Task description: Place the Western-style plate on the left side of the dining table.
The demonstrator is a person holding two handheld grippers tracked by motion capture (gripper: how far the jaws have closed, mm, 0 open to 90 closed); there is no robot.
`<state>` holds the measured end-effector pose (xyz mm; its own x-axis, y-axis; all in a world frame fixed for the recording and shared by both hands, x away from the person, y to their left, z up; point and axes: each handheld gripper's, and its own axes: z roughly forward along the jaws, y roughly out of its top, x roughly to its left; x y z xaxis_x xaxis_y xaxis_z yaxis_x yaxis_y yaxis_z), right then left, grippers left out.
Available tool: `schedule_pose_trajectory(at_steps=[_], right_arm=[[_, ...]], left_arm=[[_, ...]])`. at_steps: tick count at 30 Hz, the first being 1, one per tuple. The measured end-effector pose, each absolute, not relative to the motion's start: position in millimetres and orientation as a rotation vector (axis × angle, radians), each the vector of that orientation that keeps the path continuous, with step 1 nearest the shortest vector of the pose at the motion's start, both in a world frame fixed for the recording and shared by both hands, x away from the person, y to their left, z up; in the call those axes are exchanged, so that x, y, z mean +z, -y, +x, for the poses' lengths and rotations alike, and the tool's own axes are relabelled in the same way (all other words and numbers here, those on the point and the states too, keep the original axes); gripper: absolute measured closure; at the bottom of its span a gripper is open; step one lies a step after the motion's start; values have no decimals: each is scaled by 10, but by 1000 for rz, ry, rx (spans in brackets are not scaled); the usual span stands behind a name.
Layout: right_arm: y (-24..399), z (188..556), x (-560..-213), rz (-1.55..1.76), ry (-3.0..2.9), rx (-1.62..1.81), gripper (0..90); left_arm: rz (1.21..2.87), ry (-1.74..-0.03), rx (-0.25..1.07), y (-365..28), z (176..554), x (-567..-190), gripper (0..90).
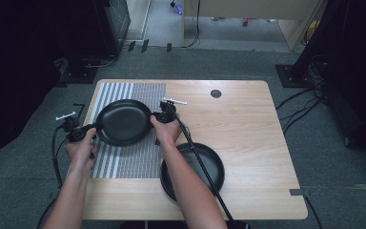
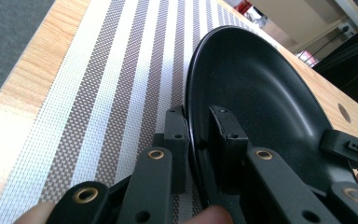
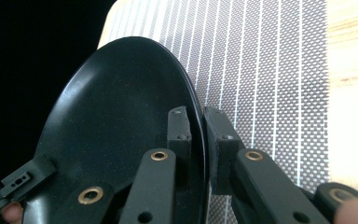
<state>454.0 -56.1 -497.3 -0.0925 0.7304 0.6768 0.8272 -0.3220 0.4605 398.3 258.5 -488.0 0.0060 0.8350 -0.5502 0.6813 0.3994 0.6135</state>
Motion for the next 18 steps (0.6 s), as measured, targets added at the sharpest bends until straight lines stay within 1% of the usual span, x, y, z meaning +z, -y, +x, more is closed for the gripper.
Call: schedule_pose_trajectory(at_steps=[10,18], right_arm=[[561,4614,-5047,-2079,1809,-1354,824],[522,4620,-5130,-2073,1826,-1357,825]], left_arm=[[1377,-1745,165,-2561,4131,-5013,777],[1389,-1766,176,-2580,4164,-5096,768]])
